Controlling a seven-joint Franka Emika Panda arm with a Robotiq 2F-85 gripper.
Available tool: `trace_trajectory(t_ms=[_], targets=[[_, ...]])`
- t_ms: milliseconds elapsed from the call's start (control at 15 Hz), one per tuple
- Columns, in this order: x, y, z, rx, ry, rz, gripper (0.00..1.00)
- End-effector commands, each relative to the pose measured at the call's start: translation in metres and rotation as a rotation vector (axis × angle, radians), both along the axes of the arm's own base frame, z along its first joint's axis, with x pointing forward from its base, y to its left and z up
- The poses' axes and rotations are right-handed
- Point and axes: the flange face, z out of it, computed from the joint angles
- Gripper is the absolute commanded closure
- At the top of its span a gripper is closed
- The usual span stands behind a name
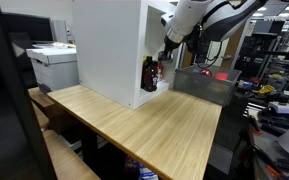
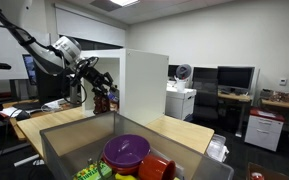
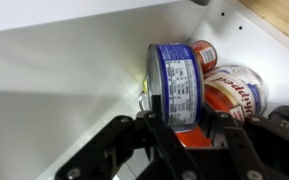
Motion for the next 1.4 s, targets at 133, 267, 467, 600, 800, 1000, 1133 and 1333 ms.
trace_trajectory(t_ms=[133,267,467,600,800,1000,1133,1333], targets=[[0.014,0.010,-0.005,-0.052,-0.006,0.041,0.88],[0.017,0.012,-0.009,-0.068,-0.003,0.050,0.88],[0.020,0.016,-0.014,-0.094,-0.001,0.063,0.88],[0.023,0.018,-0.016,-0.107,0.002,0.070,0.88],[0.029,0.024,-0.018,-0.115,-0.002,0.089,0.88],[0.034,0.029,-0.018,-0.113,-0.005,0.098,0.88],[0.032,0.028,-0.010,-0.099,-0.007,0.088,0.63],[0.035,0.029,-0.010,-0.098,-0.009,0.090,0.63]])
